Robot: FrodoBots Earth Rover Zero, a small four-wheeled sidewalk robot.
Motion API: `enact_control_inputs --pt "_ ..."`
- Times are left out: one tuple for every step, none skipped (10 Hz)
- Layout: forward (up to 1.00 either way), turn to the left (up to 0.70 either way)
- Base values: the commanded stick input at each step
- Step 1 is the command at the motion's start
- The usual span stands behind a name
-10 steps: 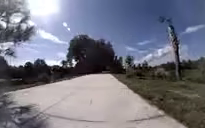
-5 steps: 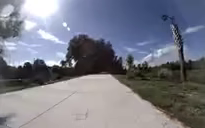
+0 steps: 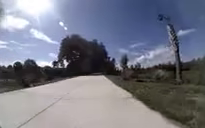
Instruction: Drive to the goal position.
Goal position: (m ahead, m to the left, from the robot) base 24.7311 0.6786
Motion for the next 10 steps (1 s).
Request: enact_control_inputs --pt "0.85 0.00" --pt "0.85 0.00" --pt "0.85 0.00" --pt "0.85 0.00" --pt "0.85 0.00" --pt "0.85 0.00" --pt "0.85 0.00" --pt "0.85 0.00" --pt "0.85 0.00" --pt "0.85 0.00"
